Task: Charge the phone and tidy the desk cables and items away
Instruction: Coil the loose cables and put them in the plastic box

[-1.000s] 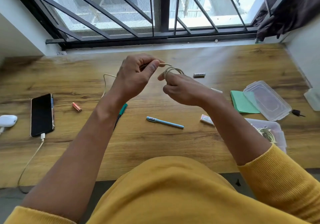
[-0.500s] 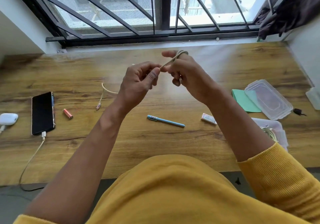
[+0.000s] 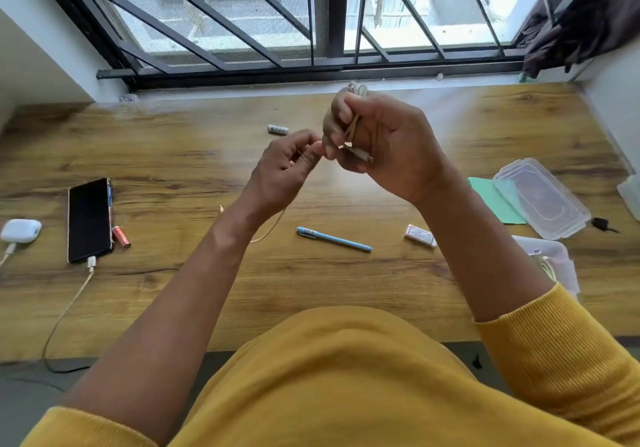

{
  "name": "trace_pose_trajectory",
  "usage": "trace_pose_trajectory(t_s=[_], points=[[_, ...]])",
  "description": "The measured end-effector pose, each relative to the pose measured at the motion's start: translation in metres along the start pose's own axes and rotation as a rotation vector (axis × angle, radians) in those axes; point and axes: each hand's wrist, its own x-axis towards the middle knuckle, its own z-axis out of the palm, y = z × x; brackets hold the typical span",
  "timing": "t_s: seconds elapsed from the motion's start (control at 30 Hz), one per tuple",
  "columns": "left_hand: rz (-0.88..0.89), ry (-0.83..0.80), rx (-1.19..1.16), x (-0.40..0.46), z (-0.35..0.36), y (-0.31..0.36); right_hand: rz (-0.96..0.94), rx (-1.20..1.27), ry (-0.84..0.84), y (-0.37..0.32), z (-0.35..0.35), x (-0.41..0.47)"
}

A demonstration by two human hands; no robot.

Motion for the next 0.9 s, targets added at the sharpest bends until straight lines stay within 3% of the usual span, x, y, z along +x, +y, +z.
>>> trace_pose_trajectory(t_s=[0.17,0.33,0.47,0.57,0.67,0.9], points=[[0.02,-0.085,0.059,0.011,-0.014,-0.002,0.027,-0.051,-0.148,-0.003,0.0,-0.001],[0.159,-0.174,0.233,0.019,-0.027,0.009,0.064,-0.212,-0.213,-0.006,-0.001,-0.002],[0.17,-0.241,0.368,0.026,-0.038,0.015,0.134,-0.471,-0.255,-0.005,0.001,0.0],[0.137,-0.271,0.477,0.027,-0.044,0.024,0.288,-0.74,-0.27,0.002,0.004,0.002],[0.13,-0.253,0.54,0.027,-0.044,0.034,0.38,-1.048,-0.194,0.014,0.011,0.005],[0.138,-0.081,0.523,0.022,-0.048,0.047,0.299,-1.436,0.145,0.034,0.009,0.01]])
